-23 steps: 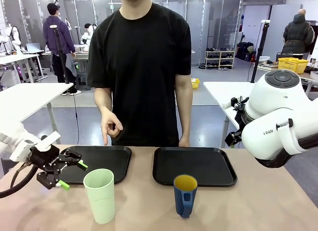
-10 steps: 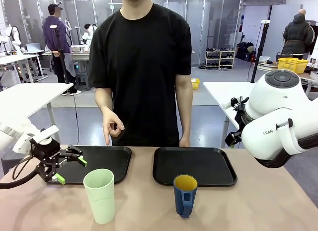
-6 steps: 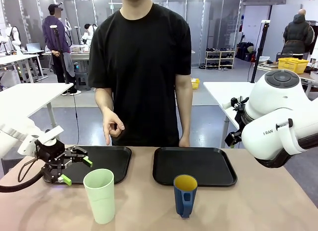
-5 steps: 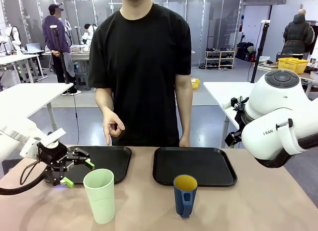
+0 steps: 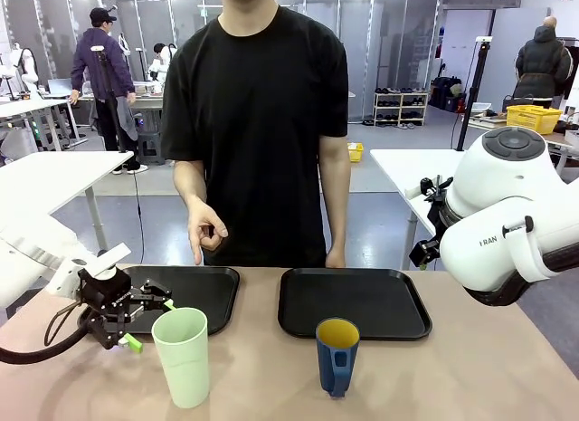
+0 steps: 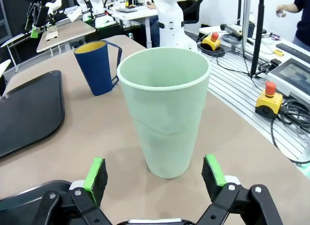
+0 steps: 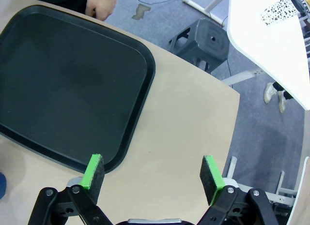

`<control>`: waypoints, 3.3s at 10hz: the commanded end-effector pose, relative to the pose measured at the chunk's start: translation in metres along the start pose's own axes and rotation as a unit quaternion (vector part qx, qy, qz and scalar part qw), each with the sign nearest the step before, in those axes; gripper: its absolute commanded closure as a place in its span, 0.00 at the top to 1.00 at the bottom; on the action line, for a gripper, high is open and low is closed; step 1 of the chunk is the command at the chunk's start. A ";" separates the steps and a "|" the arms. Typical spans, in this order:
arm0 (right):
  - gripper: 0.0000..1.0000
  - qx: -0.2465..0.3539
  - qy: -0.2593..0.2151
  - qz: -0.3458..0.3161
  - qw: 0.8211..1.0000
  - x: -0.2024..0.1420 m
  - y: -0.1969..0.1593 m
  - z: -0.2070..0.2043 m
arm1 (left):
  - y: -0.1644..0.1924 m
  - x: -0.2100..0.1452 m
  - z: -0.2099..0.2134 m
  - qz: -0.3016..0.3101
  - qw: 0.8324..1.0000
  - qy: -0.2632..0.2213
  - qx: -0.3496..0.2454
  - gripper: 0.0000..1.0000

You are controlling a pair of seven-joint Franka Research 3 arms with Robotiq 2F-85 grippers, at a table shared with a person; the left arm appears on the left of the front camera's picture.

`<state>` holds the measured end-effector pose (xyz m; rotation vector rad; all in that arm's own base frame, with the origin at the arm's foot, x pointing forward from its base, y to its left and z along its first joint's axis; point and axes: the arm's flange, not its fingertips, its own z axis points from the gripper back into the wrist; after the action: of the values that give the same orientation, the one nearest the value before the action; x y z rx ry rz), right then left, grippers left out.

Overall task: Sort and store the cups by type.
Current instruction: Pick up the Reusable plastic cup.

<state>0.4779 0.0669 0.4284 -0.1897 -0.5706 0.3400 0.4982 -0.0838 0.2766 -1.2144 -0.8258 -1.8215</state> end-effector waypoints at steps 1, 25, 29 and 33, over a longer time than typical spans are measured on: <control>1.00 -0.004 0.000 0.007 1.000 0.001 0.000 -0.002 | -0.002 0.002 -0.010 -0.008 1.000 0.003 0.001 1.00; 1.00 -0.004 0.000 0.007 1.000 0.001 0.000 -0.002 | -0.009 -0.017 -0.102 -0.010 0.991 -0.088 -0.099 1.00; 1.00 -0.004 0.000 0.007 1.000 0.001 0.000 -0.002 | -0.010 -0.021 -0.108 -0.012 0.989 -0.095 -0.115 1.00; 1.00 -0.004 0.000 0.007 1.000 0.001 0.000 -0.002 | -0.009 -0.024 -0.109 -0.023 0.987 -0.099 -0.123 0.68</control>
<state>0.4779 0.0668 0.4284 -0.1898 -0.5706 0.3400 0.4564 -0.1747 0.2378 -1.5405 -0.7269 -1.8511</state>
